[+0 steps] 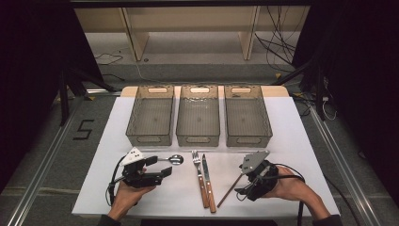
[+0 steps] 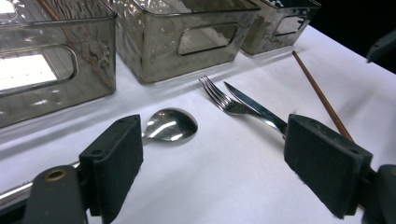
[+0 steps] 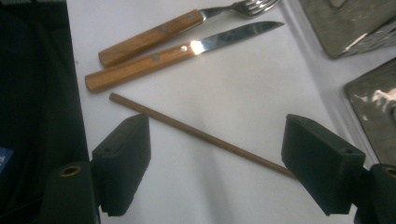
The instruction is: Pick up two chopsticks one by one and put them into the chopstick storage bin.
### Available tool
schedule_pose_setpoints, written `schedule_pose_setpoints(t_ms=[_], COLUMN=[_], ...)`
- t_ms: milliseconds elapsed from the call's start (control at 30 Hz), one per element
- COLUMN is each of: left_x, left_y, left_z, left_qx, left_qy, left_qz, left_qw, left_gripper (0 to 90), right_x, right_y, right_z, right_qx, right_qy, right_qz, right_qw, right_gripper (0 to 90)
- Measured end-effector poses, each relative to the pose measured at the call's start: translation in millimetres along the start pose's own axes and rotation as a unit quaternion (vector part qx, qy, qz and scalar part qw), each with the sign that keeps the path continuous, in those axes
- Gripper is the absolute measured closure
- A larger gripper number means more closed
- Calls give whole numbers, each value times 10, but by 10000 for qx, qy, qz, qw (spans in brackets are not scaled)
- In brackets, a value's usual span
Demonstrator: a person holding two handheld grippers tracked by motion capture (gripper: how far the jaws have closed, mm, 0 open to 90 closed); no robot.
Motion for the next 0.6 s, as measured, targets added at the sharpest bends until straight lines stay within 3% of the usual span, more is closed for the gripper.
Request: schedule_pose_setpoints(t_ms=[167,433,600], left_x=[-72,-121,-128], left_y=[15,11,8], left_z=[-51,-70,-86], left_qx=[-84,-11,56], left_qy=[111,132,156], left_qz=[30,18,89], left_qw=[9999,9999,9998], left_gripper=[197,197,197], right_x=[-30,-64,-50], right_y=[7,55,86], right_z=[89,178,209], right_qx=[210,414,495], right_qy=[-305,-718,-829], right_qz=[-147,-449,-506], right_qw=[9992,9955,9940], right_gripper=[268,310,328])
Point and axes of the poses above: each handheld gripper's, and its own axes: z roughly forward along the jaws, x roughly out of its top, y roughly to its right, the point moved 9 cm from there along z, roughly forward along the jaws, and after that the axes turned 5 degrees about x, right-handed, at the moved point
